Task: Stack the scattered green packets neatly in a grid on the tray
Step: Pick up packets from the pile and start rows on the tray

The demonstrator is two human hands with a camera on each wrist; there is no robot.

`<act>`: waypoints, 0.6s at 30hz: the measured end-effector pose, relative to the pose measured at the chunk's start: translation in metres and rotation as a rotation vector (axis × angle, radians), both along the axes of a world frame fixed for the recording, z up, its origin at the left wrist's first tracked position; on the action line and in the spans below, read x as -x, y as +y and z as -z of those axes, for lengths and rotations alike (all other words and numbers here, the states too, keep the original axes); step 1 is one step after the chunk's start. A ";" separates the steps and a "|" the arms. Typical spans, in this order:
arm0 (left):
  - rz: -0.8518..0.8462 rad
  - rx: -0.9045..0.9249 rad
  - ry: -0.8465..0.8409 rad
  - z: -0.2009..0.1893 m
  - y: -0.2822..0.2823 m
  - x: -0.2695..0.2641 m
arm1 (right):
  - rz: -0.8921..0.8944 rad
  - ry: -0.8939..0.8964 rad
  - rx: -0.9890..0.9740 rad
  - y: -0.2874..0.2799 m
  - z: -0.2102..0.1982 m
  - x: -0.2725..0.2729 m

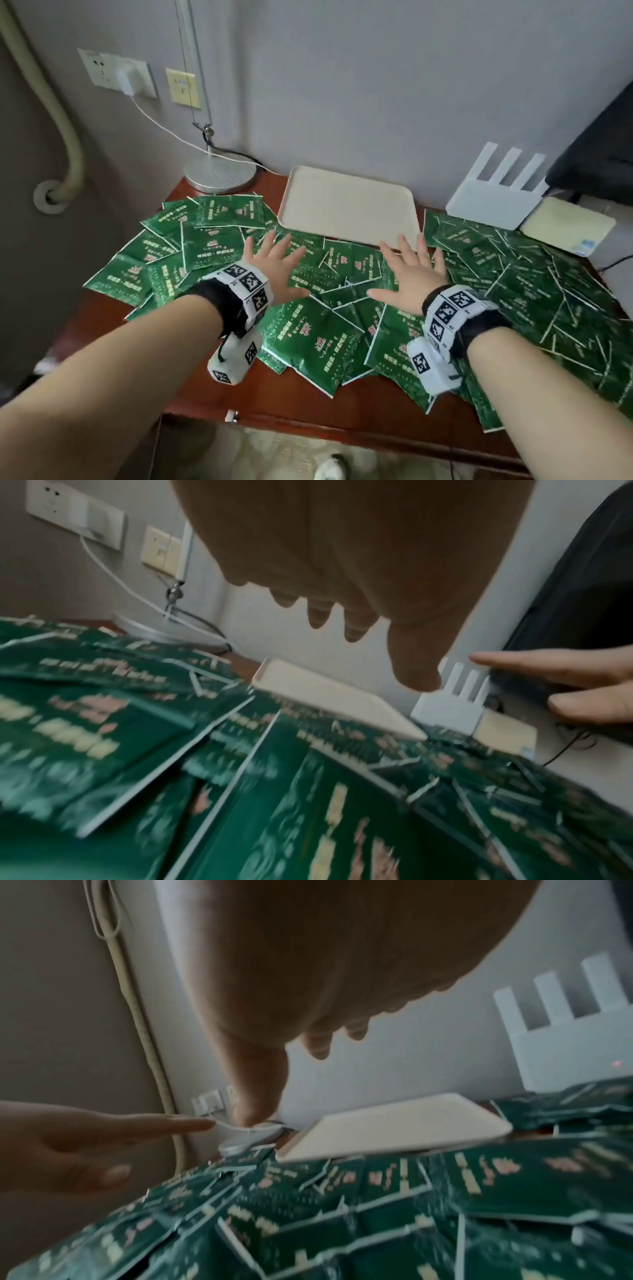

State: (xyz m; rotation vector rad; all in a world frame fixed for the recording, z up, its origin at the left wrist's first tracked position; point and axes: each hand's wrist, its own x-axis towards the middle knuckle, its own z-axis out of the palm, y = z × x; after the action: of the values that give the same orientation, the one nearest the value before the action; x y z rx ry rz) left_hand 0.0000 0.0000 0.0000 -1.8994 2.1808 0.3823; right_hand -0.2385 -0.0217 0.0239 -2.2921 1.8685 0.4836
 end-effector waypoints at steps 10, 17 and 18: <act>-0.053 -0.181 -0.127 0.069 -0.002 0.017 | -0.440 -0.018 -0.195 -0.040 0.079 -0.016; -0.105 -0.088 -0.162 0.067 -0.011 0.022 | -0.503 -0.088 -0.308 -0.049 0.082 -0.017; -0.114 -0.090 -0.166 0.066 -0.011 0.023 | -0.508 -0.087 -0.301 -0.049 0.082 -0.016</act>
State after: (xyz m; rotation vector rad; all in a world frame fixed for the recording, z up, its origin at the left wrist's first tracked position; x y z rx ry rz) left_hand -0.0231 -0.0115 -0.0659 -1.9378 1.9247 0.3235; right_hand -0.2226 -0.0708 -0.0581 -2.5046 1.0701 0.6584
